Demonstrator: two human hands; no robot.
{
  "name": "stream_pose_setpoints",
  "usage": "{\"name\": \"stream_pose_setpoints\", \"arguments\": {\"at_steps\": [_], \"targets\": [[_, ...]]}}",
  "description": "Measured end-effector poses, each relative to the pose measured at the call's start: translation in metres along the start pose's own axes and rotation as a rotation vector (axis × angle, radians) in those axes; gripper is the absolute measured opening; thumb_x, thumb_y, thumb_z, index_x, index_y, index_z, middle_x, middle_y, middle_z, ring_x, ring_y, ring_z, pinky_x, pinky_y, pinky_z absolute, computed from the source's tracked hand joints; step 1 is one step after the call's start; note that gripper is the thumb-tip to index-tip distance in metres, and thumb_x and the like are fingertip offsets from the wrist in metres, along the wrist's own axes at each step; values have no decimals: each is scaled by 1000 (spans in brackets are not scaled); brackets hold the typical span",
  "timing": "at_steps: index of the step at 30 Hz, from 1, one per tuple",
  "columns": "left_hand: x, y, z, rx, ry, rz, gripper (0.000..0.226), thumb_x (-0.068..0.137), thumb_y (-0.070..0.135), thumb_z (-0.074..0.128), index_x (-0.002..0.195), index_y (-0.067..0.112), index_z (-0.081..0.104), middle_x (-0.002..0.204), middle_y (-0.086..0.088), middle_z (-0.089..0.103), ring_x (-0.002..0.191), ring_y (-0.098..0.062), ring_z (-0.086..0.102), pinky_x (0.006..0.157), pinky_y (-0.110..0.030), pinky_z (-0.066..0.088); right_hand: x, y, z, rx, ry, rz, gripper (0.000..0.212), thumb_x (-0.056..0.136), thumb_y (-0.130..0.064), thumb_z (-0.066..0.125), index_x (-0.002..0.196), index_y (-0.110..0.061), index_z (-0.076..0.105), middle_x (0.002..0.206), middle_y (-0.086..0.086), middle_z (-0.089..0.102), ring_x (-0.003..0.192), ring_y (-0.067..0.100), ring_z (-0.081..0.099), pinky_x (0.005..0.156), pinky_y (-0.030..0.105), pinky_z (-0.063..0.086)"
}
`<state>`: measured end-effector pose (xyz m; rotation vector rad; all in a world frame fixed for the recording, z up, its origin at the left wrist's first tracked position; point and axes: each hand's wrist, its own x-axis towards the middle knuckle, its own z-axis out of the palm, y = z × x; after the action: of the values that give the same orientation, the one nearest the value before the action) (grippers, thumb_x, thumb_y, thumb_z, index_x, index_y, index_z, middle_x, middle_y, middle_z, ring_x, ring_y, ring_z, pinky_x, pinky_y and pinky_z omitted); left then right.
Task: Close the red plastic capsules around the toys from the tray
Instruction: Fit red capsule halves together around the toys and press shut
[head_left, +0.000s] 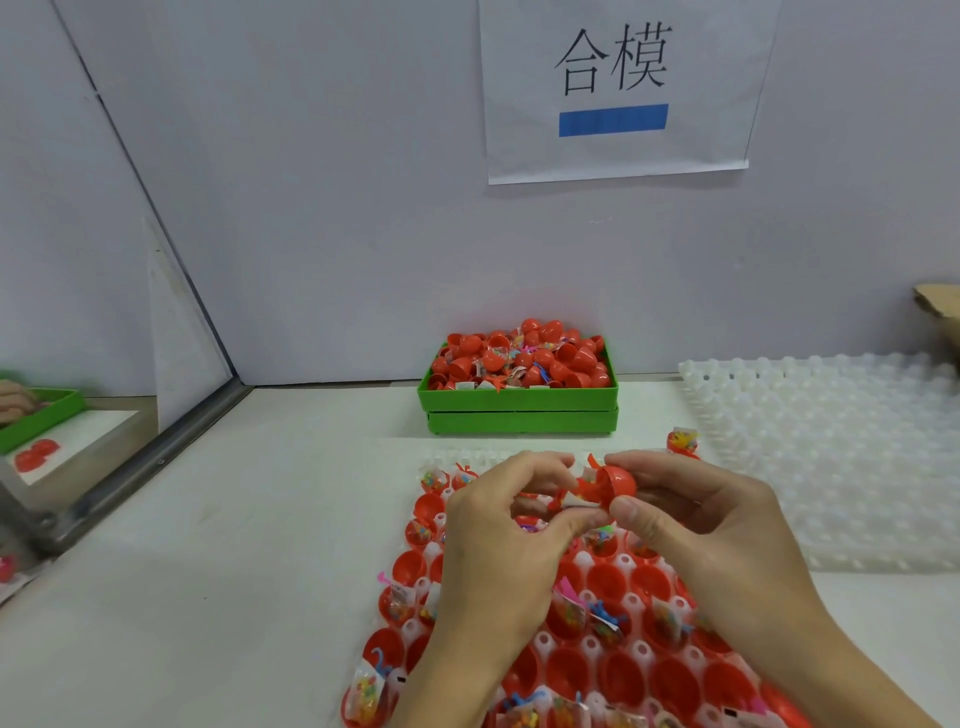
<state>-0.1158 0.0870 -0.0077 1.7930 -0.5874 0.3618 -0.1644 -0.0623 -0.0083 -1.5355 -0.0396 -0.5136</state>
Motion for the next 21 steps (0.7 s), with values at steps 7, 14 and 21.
{"name": "stream_pose_setpoints", "arguments": {"at_steps": [7,14,21], "targets": [[1,-4,1,30,10,78,29,71,11,85,93,29,80,97,21,73,92,7,67,81,-13,52,-1,-2,-1,23,13,-18,30,63,-15,77,92,-20,78,88,1,78,82,14,75,66,16,56],[-1,-2,0,77,-87,111,21,88,24,71,108,29,76,105,22,70,102,4,64,85,-17,53,0,-5,-2,14,34,-26,28,62,-16,77,90,-22,77,87,-2,78,81,11,75,66,16,56],[-3,0,1,33,-73,49,14,87,22,74,95,32,74,91,21,72,91,-4,68,77,-26,57,-1,-6,-1,-14,-2,-4,29,64,-7,79,92,-18,78,85,0,78,79,13,75,64,15,55]]}}
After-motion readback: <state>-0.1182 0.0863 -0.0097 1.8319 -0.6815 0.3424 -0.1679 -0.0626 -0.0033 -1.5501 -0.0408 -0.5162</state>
